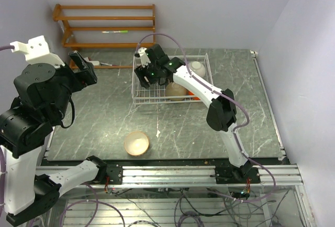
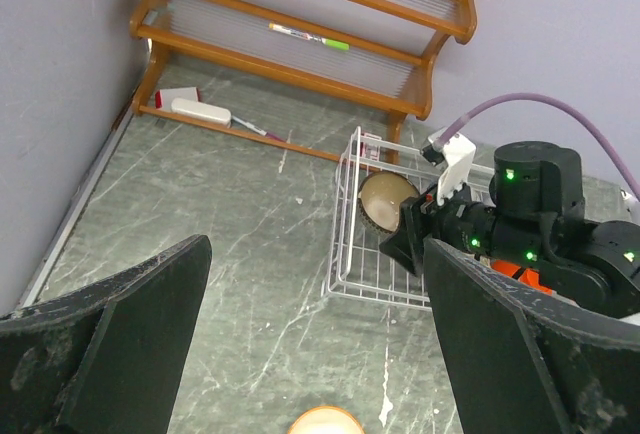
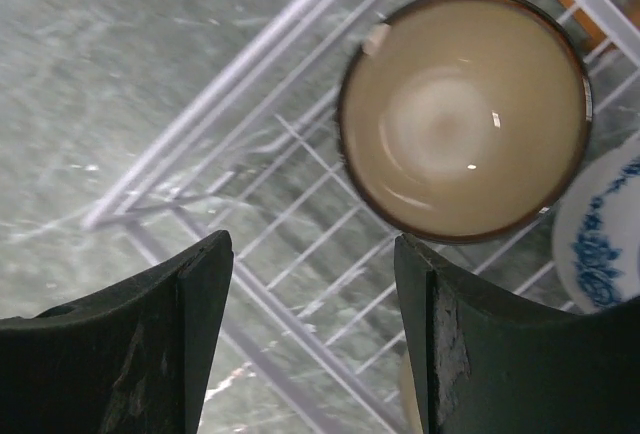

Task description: Load the bowls into the dish rack

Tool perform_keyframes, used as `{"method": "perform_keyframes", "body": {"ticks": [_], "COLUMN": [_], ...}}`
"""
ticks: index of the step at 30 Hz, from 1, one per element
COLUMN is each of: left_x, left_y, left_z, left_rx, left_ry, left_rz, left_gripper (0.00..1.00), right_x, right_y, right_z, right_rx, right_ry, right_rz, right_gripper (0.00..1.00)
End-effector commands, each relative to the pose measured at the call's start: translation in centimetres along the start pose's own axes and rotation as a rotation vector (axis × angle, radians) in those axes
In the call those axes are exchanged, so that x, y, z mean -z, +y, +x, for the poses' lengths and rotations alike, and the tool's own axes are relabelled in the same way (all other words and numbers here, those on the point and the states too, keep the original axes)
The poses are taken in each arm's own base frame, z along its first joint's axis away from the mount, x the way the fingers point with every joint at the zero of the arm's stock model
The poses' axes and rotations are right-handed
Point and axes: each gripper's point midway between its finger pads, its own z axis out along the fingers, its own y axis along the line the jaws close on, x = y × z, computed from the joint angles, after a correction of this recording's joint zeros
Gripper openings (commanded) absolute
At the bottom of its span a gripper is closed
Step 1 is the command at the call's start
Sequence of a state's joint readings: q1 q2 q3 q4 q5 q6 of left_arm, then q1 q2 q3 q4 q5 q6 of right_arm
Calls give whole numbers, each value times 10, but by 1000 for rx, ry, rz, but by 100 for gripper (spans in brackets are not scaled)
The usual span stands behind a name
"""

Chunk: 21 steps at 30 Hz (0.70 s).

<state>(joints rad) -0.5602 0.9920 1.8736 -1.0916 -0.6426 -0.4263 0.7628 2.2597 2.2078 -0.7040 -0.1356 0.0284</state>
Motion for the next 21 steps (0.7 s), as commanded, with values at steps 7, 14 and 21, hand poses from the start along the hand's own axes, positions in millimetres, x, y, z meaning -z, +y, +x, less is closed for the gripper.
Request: {"method": "perform_keyframes", "body": {"ticks": [7, 14, 21], "left_x": [1, -3, -2], "left_y": [-2, -3, 2], "left_z": [-4, -2, -1], "left_rx": [-18, -32, -35], "left_ry": [7, 10, 8], "left_rz": [5, -1, -21], "left_gripper": [99, 99, 99], "right_x": [-18, -33, -50], "right_y": [-20, -20, -33], "right_z": [7, 12, 11], "right_rx": [191, 221, 223], "right_ry": [23, 19, -3], "right_rz": [30, 16, 78], "right_gripper": [63, 62, 58]}}
